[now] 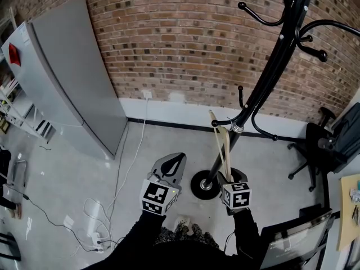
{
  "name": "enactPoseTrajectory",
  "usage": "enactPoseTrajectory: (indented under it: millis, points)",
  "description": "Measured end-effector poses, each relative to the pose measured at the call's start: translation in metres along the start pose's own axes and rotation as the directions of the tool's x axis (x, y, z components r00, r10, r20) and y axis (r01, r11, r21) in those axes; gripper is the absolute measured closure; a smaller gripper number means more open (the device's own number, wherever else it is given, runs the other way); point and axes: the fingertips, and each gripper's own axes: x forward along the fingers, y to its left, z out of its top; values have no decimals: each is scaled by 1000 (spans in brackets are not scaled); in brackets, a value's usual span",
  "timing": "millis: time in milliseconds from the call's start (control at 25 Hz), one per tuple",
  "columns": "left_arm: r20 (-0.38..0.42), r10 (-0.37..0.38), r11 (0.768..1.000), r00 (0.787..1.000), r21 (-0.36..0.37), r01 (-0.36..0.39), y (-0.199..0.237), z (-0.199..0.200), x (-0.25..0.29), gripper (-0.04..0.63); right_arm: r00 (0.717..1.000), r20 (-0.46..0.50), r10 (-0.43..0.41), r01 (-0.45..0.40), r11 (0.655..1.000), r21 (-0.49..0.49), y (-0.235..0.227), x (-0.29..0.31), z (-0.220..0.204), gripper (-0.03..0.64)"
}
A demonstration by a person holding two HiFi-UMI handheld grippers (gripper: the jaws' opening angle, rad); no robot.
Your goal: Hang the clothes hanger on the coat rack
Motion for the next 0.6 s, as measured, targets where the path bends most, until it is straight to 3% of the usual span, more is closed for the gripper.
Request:
enactPoseTrajectory:
  millis: [280, 440, 600]
  points:
    - [11, -7, 1000, 1000, 14, 6, -10, 7, -6, 588, 995, 95, -33, 28, 998, 48, -13, -27, 24, 436]
    - [20, -11, 1000, 1000, 23, 11, -21, 10, -10, 588, 988, 152, 2, -16, 995, 94, -10, -49, 41, 436]
    - [24, -19, 999, 1000, 29, 19, -34, 13, -16, 588, 978, 208, 24, -38, 997, 65, -2, -77, 59, 437]
